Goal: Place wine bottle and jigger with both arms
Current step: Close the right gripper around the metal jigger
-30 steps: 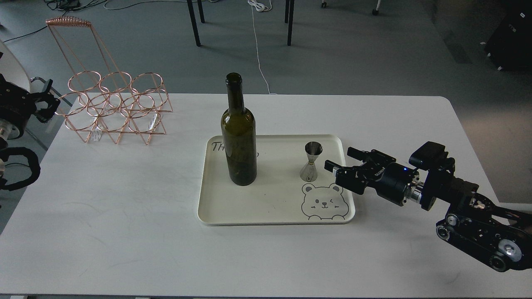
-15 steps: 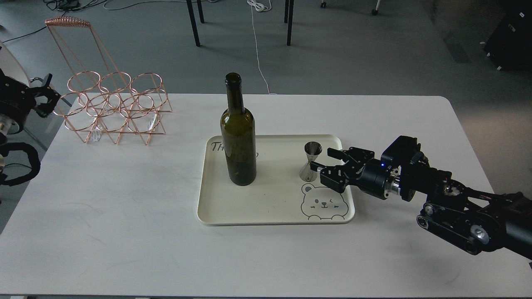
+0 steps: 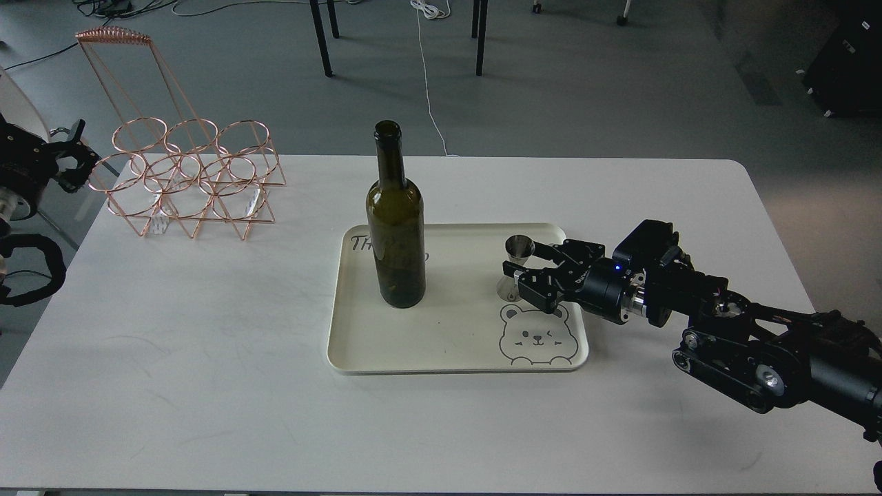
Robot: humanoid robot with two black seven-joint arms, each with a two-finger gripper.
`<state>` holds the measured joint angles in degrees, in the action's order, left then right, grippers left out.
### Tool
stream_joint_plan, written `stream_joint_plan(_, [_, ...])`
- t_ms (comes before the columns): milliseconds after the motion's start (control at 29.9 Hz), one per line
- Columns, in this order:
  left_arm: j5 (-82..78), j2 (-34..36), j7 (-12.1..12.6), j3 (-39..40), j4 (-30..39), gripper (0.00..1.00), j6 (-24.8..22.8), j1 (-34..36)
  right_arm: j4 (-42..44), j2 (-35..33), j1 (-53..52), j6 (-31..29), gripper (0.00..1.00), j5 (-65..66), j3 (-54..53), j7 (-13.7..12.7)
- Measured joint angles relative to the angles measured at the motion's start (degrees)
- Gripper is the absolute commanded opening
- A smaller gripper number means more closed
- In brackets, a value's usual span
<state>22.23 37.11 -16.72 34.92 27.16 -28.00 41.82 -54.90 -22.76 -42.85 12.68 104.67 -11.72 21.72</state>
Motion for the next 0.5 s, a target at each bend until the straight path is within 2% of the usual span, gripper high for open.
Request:
stream_joint_plan(100, [0.0, 0.0, 0.0, -0.1, 0.0, 0.99, 0.0, 0.1, 0.3, 0.3, 0.0, 0.0, 0.38, 0.0, 1.0, -0.1])
stream_joint_plan(401, [-0.2, -0.1, 0.0, -0.5, -0.1, 0.99, 0.0, -0.1, 1.4, 2.1, -0.2, 0.8, 0.38, 0.0, 1.2, -0.1])
stream_joint_plan(501, [-0.2, -0.1, 0.0, -0.6, -0.2, 0.99, 0.0, 0.0, 1.5, 2.5, -0.2, 0.8, 0.32, 0.0, 1.2, -0.1])
